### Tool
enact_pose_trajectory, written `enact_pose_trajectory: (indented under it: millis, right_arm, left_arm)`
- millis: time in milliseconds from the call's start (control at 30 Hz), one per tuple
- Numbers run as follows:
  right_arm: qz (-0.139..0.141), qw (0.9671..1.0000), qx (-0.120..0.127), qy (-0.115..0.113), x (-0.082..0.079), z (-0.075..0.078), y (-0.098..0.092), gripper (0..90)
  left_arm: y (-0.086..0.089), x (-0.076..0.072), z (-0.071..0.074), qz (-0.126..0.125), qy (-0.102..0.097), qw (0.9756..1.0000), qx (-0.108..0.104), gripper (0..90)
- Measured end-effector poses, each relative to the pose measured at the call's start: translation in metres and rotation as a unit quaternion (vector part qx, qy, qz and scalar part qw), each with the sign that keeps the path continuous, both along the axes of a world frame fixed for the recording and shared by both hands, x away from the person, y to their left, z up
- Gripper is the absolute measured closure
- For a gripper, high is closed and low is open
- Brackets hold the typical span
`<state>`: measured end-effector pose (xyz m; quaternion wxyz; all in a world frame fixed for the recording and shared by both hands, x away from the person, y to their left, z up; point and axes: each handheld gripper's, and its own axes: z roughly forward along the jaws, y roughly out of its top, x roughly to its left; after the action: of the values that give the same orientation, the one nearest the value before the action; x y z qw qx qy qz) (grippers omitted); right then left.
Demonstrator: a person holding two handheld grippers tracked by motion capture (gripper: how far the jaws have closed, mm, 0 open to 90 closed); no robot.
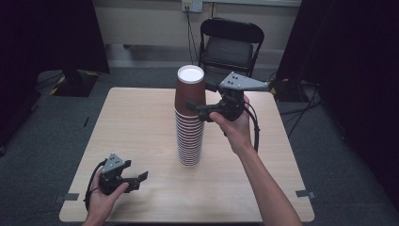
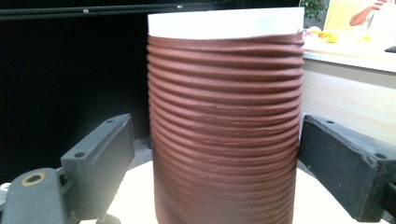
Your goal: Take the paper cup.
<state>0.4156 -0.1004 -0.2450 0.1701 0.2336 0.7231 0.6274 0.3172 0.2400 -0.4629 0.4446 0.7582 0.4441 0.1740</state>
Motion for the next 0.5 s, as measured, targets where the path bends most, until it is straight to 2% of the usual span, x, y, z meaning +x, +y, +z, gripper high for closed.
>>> enact_pose_trajectory:
  millis: [133, 333, 500]
  right_arm:
    - [0.0, 1.0, 0.0, 0.007, 0.007, -0.003, 0.004, 12.0]
    - [0.004, 0.9997, -0.016, 0.019, 0.015, -0.01, 0.014, 10.4]
    - [0.001, 0.9995, -0.027, 0.014, 0.016, -0.013, 0.017, 10.1]
  left_arm:
    - [0.0, 0.0, 0.0, -0.001, 0.001, 1.0, -0.001, 16.8]
    - [0.001, 0.0, 0.0, -0.002, -0.001, 1.0, 0.0, 16.8]
    - [0.002, 0.0, 0.0, 0.001, 0.0, 1.0, -0.002, 16.8]
